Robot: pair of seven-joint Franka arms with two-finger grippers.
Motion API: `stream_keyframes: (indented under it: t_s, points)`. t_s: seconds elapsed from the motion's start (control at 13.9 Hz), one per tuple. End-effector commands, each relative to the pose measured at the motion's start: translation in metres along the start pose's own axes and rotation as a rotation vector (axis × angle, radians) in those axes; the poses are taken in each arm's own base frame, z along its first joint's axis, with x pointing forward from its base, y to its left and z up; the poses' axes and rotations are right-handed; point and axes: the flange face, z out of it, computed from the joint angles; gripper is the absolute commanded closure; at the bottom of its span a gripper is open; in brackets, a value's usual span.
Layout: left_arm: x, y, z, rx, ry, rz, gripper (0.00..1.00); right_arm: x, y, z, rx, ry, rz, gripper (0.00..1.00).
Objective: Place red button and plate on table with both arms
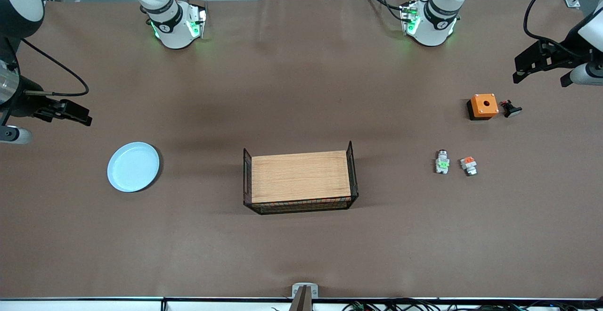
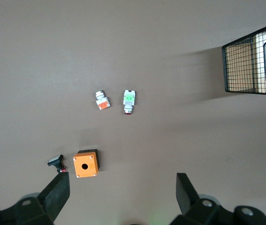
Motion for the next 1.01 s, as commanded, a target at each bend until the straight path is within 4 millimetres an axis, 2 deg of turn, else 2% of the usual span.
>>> stream_keyframes:
  t_s: [0.0, 0.36, 0.65, 0.86, 0.94]
  points:
    - [-0.004, 0.002, -0.002, 0.002, 0.011, -0.001, 0.00, -0.017, 0.000, -0.015, -0.012, 0.037, 0.010, 0.01]
    - [-0.004, 0.001, -0.001, 0.002, 0.009, -0.002, 0.00, -0.041, 0.006, -0.063, -0.045, 0.124, -0.004, 0.01]
    - [-0.004, 0.003, 0.000, 0.002, 0.006, 0.001, 0.00, -0.046, 0.006, -0.079, -0.050, 0.136, -0.007, 0.01]
    - [-0.004, 0.002, 0.000, 0.002, 0.006, -0.001, 0.00, -0.042, 0.011, -0.099, -0.053, 0.188, 0.003, 0.01]
    - [-0.004, 0.001, 0.000, 0.002, 0.006, -0.002, 0.00, -0.040, 0.012, -0.098, -0.054, 0.193, 0.007, 0.01]
